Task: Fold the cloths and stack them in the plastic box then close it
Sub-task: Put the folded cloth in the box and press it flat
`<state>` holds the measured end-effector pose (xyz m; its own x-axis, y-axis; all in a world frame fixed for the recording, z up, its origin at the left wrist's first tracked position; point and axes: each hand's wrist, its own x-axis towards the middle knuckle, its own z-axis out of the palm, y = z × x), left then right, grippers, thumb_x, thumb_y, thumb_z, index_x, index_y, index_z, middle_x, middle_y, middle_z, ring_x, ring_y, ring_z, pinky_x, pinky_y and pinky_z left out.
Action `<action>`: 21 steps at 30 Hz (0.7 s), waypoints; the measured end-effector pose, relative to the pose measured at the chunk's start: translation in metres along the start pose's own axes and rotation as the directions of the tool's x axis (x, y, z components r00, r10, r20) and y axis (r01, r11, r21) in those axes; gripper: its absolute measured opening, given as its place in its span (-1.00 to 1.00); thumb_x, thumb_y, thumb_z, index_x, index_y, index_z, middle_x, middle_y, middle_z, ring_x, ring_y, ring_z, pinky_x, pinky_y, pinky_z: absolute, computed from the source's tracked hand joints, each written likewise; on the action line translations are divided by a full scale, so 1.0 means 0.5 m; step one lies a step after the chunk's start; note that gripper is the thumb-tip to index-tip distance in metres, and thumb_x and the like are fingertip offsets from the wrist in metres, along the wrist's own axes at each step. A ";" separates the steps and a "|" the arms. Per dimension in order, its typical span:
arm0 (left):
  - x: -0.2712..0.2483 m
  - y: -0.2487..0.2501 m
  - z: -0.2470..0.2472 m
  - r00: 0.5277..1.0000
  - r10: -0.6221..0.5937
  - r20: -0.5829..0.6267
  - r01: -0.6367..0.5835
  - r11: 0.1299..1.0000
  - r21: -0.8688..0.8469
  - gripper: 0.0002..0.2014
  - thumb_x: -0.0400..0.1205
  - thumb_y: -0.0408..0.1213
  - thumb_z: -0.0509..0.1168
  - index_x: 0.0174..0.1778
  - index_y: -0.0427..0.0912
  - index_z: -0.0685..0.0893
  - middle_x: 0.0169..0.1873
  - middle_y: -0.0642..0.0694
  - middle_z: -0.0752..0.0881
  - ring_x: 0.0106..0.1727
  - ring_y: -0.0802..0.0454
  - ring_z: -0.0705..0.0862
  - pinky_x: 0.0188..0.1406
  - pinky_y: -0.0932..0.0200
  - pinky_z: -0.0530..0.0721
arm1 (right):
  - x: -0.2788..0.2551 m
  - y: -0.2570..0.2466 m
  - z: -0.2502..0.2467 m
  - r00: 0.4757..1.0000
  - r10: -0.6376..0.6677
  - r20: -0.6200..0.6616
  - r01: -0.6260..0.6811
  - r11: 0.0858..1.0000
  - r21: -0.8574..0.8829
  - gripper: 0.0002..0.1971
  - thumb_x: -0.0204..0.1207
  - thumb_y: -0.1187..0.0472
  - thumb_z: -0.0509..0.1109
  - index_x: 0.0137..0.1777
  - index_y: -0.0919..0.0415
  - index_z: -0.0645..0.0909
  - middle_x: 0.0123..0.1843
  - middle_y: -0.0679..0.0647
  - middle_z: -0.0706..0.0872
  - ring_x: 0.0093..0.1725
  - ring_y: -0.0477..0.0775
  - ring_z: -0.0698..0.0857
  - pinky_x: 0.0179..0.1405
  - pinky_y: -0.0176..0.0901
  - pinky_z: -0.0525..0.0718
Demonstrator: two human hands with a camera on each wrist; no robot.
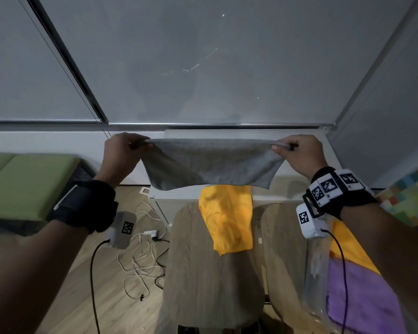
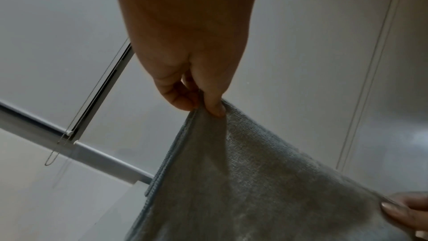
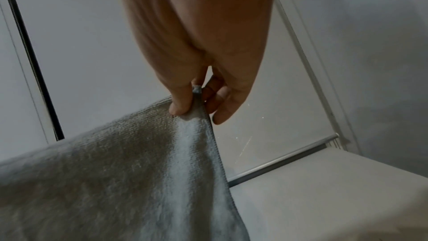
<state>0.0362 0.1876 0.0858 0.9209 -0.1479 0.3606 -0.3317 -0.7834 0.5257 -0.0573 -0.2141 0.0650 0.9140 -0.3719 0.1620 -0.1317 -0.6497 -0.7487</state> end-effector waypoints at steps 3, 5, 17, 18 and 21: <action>-0.012 -0.017 0.011 0.999 -0.002 0.049 -0.001 0.998 0.060 -0.75 0.63 -0.09 0.39 0.03 -0.20 0.80 -0.11 -0.20 0.78 -0.03 -0.13 0.70 -0.04 0.15 0.50 | -0.013 0.018 0.007 1.000 -0.003 0.027 0.006 0.996 -0.088 -0.84 0.52 0.04 0.53 -0.12 0.13 0.76 -0.02 0.13 0.68 -0.04 0.07 0.65 -0.04 -0.25 0.50; -0.020 -0.026 0.020 0.992 -0.028 0.126 0.026 1.000 0.016 -0.72 0.67 -0.08 0.33 0.02 -0.24 0.75 -0.08 -0.23 0.71 -0.01 -0.16 0.66 -0.03 0.07 0.56 | -0.018 0.029 0.019 0.996 0.043 0.072 -0.040 0.998 -0.041 -0.77 0.57 0.04 0.48 -0.12 0.22 0.71 -0.02 0.16 0.69 -0.02 0.11 0.64 -0.03 -0.15 0.53; -0.205 -0.072 0.135 0.875 -0.306 0.375 0.375 0.919 -0.126 -0.67 0.73 -0.05 0.22 -0.08 -0.31 0.56 -0.23 -0.19 0.65 -0.13 -0.13 0.61 -0.23 0.10 0.48 | -0.154 0.152 0.141 0.806 0.358 0.471 -0.429 0.902 0.049 -0.74 0.58 0.15 0.46 -0.23 0.12 0.42 -0.28 0.14 0.55 -0.26 0.05 0.56 -0.28 -0.13 0.49; -0.226 -0.080 0.145 0.860 -0.317 0.401 0.380 0.921 -0.085 -0.68 0.72 -0.09 0.24 -0.12 -0.33 0.57 -0.29 -0.17 0.62 -0.17 -0.14 0.59 -0.29 0.14 0.38 | -0.170 0.172 0.148 0.750 0.391 0.534 -0.463 0.886 0.001 -0.74 0.59 0.22 0.45 -0.24 0.14 0.42 -0.27 0.12 0.55 -0.27 0.04 0.54 -0.32 -0.16 0.45; -0.284 -0.110 0.177 0.783 -0.377 0.494 0.416 0.909 0.033 -0.67 0.72 -0.11 0.26 -0.07 -0.38 0.62 -0.20 -0.24 0.66 -0.09 -0.17 0.61 -0.21 0.12 0.35 | -0.220 0.228 0.165 0.579 0.493 0.650 -0.525 0.835 -0.165 -0.82 0.62 0.19 0.43 -0.16 0.14 0.49 -0.05 0.23 0.65 -0.03 0.16 0.64 -0.11 -0.08 0.50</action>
<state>-0.0581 0.1981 -0.0625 0.9476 -0.1192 -0.2964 0.0887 -0.7930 0.6027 -0.1411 -0.1927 -0.0912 0.7138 -0.1048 -0.6925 -0.6530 -0.4571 -0.6039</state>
